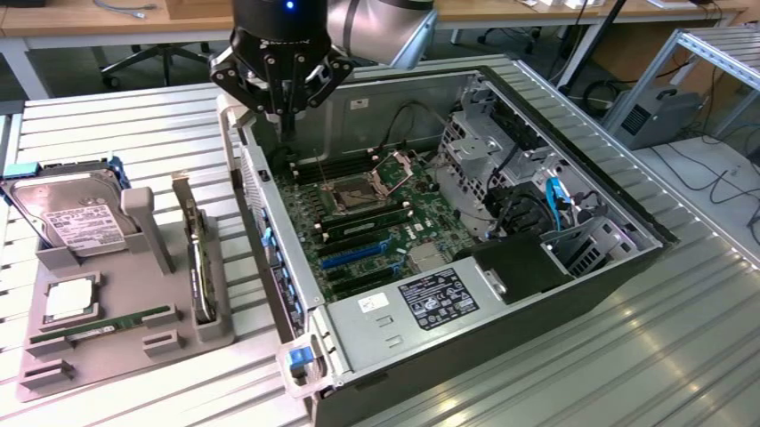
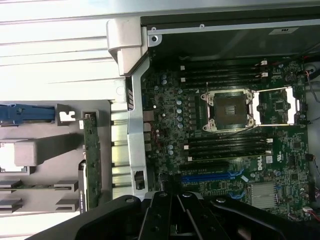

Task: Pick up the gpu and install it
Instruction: 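Reach for the gpu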

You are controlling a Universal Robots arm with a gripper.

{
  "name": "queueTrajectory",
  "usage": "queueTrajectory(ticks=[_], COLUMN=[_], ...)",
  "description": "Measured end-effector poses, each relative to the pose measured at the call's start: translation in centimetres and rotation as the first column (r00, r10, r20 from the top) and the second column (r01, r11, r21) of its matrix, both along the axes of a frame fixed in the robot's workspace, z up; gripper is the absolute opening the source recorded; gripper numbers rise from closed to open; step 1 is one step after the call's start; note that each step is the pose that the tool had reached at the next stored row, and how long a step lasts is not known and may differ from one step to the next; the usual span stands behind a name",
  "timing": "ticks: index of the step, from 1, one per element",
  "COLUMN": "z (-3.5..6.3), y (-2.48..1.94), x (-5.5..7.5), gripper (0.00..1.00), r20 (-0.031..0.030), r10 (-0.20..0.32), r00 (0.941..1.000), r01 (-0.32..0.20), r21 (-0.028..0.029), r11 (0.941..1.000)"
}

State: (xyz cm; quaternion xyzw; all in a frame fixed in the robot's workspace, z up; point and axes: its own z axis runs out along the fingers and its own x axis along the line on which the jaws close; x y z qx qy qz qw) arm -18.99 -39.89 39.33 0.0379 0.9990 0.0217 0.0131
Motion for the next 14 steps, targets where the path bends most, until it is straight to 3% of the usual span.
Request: queueTrajectory(ticks=[14], z=[0.00], y=[0.00], x=[-0.53], gripper=[0.11], r20=[0.0000], r10=[0.000], r00=[1.0000], r01=[0.000], r21=[0.0000], r11=[1.0000])
